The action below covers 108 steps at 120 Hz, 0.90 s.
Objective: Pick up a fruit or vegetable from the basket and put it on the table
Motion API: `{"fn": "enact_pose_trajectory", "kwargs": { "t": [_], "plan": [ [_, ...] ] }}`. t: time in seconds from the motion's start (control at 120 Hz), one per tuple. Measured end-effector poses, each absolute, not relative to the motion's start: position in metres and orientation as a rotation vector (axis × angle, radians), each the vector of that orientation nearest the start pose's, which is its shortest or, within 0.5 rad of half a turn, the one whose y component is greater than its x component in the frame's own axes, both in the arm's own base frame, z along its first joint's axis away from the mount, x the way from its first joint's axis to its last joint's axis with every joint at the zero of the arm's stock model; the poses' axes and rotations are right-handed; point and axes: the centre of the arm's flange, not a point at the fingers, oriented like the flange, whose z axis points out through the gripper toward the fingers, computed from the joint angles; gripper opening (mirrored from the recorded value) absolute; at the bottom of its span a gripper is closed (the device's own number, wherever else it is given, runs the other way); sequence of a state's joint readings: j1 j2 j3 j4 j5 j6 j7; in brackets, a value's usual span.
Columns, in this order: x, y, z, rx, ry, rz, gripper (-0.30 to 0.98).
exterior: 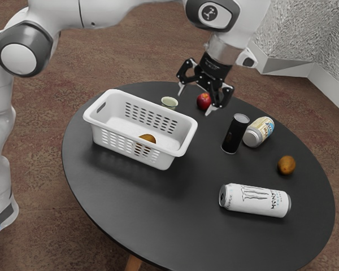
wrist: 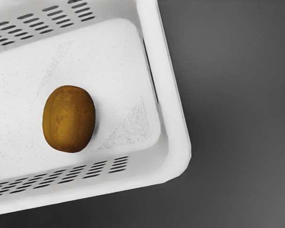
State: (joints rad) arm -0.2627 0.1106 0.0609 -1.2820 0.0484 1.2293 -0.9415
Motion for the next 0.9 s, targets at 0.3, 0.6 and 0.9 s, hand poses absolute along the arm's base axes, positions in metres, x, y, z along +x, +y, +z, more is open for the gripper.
{"fn": "enact_pose_trajectory", "kwargs": {
  "t": [0.3,0.6,0.9],
  "plan": [
    [0.490,-0.018,0.604,-2.750,-1.332,0.191,0.69],
    [0.489,-0.003,0.549,-2.764,-1.399,0.249,0.69],
    [0.454,-0.020,0.534,-2.807,-1.332,0.197,0.69]
  ]
}}
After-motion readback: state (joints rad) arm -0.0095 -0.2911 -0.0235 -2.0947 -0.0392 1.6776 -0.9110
